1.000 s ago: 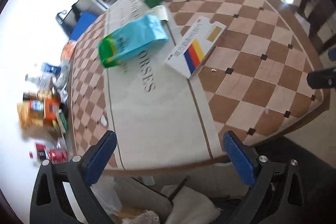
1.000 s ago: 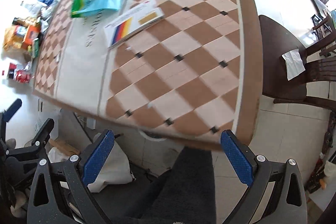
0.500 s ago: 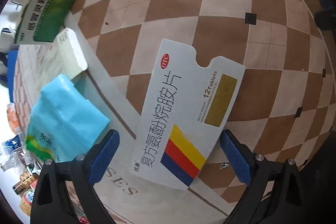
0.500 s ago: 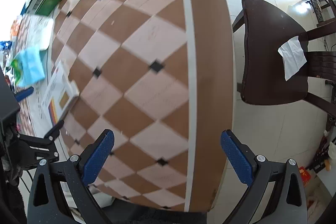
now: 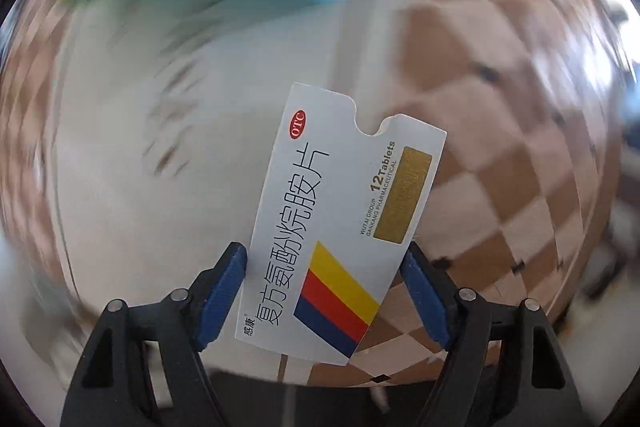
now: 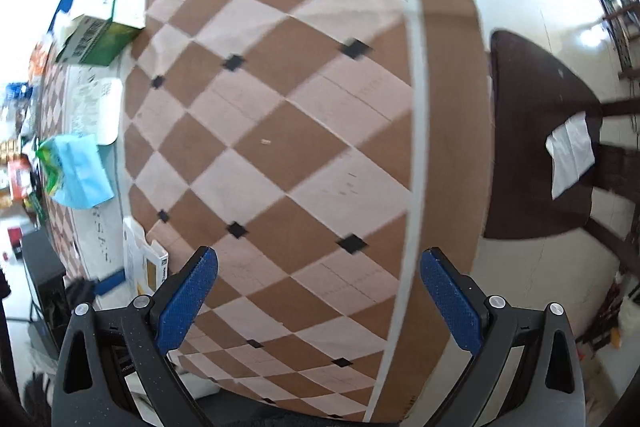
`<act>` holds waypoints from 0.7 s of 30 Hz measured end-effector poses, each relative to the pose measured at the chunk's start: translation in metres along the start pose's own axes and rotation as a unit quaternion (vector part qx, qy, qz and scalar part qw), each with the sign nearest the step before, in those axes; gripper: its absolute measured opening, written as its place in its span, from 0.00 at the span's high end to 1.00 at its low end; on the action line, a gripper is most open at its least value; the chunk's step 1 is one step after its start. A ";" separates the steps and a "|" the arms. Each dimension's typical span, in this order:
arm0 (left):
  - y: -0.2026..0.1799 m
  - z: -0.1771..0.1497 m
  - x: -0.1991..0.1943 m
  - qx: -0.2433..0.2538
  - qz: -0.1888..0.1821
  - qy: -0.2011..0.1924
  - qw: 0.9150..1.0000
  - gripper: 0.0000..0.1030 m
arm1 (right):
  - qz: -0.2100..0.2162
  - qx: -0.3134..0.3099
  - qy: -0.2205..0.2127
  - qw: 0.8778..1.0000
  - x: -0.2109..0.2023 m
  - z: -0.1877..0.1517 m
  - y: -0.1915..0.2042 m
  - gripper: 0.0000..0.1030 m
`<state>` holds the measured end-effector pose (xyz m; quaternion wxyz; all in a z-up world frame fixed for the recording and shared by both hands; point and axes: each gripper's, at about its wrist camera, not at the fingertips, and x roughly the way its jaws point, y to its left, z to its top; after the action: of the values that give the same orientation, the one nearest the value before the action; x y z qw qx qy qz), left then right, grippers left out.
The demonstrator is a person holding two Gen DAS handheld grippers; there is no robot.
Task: Collect trash
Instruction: 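Grasp the white striped medicine box with the left gripper while the right grasps the blue-green rice bag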
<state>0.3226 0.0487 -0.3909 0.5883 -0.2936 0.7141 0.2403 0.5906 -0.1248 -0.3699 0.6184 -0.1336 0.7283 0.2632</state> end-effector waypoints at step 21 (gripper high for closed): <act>0.124 -0.015 -0.015 -0.223 -0.003 -0.056 0.973 0.31 | -0.114 -0.529 0.003 0.841 0.077 0.028 0.379 0.00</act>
<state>0.2270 0.1283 -0.3739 0.5481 -0.4059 0.6071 0.4077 0.4008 0.2136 -0.3643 0.4769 -0.5231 0.4601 0.5360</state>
